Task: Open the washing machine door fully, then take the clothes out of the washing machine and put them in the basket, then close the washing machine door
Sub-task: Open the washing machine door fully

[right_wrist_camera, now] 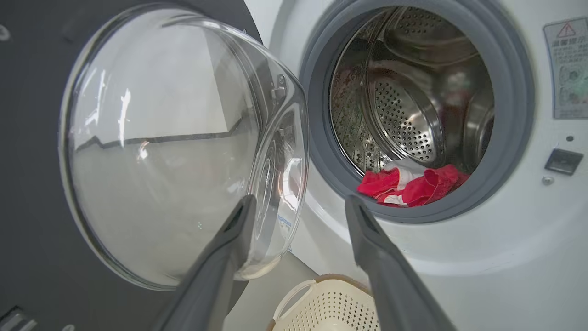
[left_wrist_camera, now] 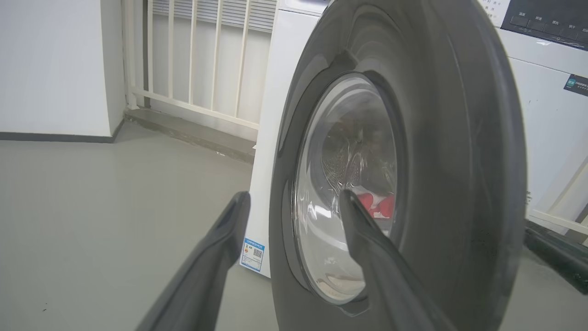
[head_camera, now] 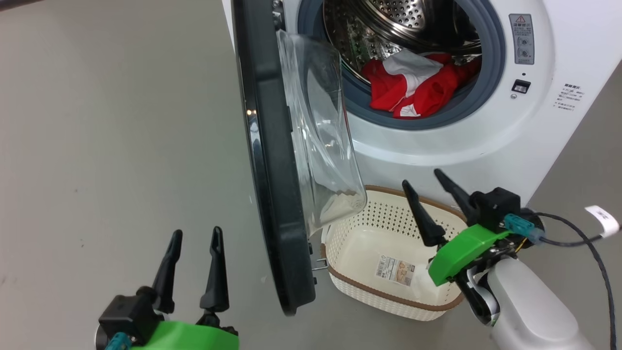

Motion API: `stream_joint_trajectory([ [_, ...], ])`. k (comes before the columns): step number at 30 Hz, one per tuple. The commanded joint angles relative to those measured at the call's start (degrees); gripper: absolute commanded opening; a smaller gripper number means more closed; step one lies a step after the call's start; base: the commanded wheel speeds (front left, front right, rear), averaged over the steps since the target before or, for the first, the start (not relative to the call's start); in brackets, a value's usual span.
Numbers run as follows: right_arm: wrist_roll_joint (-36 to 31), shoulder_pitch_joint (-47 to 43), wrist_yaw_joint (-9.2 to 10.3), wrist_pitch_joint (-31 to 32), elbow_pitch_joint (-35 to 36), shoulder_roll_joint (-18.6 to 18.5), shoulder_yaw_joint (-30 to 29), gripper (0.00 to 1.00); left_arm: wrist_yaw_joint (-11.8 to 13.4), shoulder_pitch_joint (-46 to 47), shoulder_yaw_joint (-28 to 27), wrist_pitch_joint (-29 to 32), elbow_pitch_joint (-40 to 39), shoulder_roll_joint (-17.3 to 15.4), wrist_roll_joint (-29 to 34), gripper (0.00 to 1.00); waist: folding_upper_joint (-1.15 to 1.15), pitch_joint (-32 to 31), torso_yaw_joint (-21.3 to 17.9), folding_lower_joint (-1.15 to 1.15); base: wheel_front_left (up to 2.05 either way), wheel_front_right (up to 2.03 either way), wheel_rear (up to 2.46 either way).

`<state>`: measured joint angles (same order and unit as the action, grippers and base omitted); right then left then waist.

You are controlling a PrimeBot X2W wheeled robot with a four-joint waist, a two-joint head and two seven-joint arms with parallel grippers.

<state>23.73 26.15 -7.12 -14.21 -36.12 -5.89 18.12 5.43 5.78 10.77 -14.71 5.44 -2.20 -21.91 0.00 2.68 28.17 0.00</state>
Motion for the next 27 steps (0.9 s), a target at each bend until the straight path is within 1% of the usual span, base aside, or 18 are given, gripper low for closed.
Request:
stream_joint_trajectory([
  [1, -5.2, -2.24, -0.36, -0.75, 4.93, 1.57, -2.88, 1.0, -0.22, 0.38, -2.21, -0.29, -2.25, -0.67, 1.09, 1.0, 0.0, 0.11, -0.05, 0.0, 0.0, 0.0, 0.0],
  [4, -11.05, -6.5, -0.36, -0.77, 10.41, 2.6, -7.65, 1.0, -0.55, 0.37, -2.54, -0.29, -3.45, -0.67, 1.84, 1.0, 0.0, 0.06, 0.0, 0.0, 0.0, 0.0, 0.0],
  [6, -13.35, -9.0, -0.36, -0.77, 13.41, 2.89, -9.8, 1.0, -0.71, 0.15, -2.83, -0.29, -3.99, -0.67, 2.41, 1.0, 0.0, 0.0, 0.01, 0.0, 0.0, 0.0, 0.0],
  [10, -12.17, -13.12, -0.36, -0.78, 17.82, 2.98, -11.44, 1.0, -0.76, -0.38, -3.11, -0.29, -4.39, -0.67, 3.0, 1.0, 0.0, -0.25, -0.05, 0.0, 0.0, 0.0, 0.0],
  [17, -12.01, -17.42, -0.36, -0.78, 21.74, 3.0, -12.06, 1.0, -0.86, -1.29, -2.98, -0.29, -3.89, -0.67, 4.08, 1.0, 0.0, -0.74, -0.54, 0.0, 0.0, 0.0, 0.0],
  [27, -12.49, -20.0, -0.36, -0.78, 23.26, 3.01, -11.87, 1.0, -1.26, -1.53, -3.12, -0.29, -2.31, -0.67, 4.89, 1.0, 0.0, -1.26, -0.94, 0.0, 0.0, 0.0, 0.0],
])
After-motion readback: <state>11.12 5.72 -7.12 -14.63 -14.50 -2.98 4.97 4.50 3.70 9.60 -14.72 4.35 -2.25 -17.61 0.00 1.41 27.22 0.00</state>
